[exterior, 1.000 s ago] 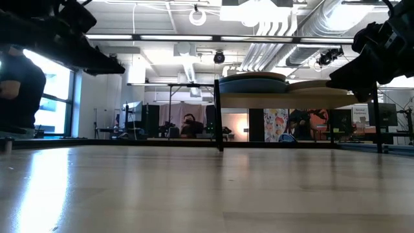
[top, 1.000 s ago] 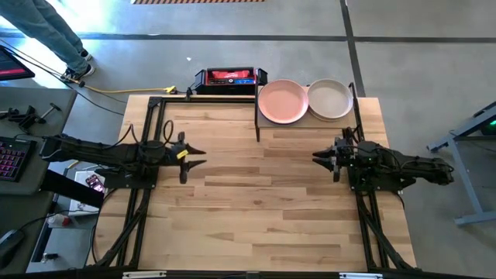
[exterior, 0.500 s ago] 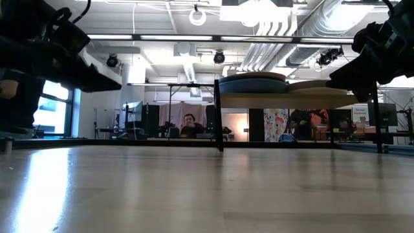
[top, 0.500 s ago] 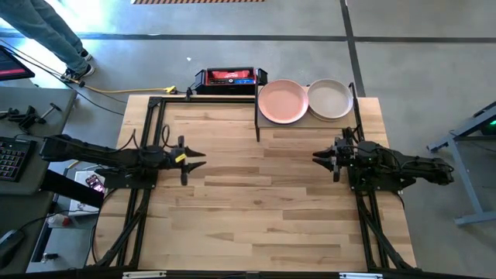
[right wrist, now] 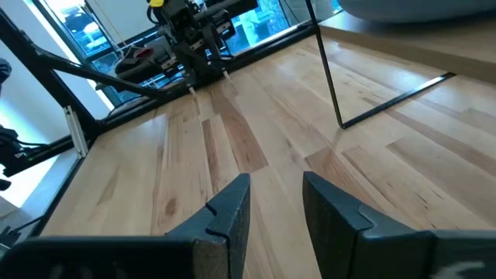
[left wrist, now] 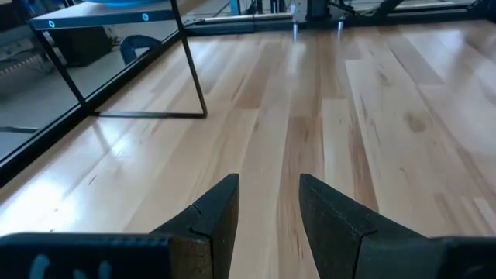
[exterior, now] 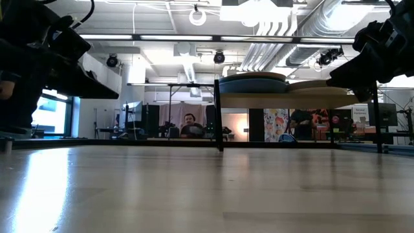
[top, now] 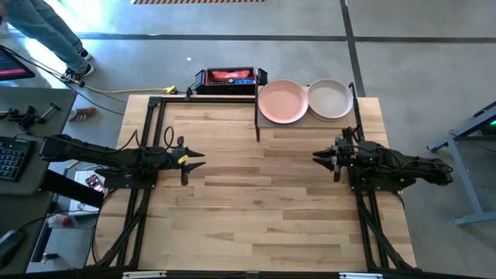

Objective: Place and stack plates onto a shelf
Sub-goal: Return to Home Position

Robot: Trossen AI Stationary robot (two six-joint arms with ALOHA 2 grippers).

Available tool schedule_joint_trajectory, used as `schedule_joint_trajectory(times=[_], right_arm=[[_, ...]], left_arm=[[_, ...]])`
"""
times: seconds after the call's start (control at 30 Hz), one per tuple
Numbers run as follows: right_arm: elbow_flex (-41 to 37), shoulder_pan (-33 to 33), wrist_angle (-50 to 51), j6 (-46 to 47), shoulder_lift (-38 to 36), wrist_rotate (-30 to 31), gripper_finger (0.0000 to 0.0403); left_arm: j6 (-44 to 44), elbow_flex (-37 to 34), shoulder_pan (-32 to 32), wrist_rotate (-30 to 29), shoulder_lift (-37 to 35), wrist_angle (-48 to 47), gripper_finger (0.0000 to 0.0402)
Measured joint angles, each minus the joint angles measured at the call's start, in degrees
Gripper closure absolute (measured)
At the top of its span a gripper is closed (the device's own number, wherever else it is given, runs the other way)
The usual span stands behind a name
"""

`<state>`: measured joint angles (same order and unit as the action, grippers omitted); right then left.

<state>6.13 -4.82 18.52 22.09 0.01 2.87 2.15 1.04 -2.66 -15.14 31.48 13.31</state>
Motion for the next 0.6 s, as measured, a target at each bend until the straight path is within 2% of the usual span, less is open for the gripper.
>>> schedule_joint_trajectory(times=[0.27, 0.6], right_arm=[[0.0, 0.0, -0.02, 0.0, 0.02, 0.0, 0.03], [0.0, 0.0, -0.02, 0.0, 0.02, 0.0, 0.03]], left_arm=[[0.02, -0.37, 0.0, -0.04, -8.71, -3.59, 0.0275], [0.0, -0.35, 0.0, -0.04, -21.19, -3.21, 0.0275]])
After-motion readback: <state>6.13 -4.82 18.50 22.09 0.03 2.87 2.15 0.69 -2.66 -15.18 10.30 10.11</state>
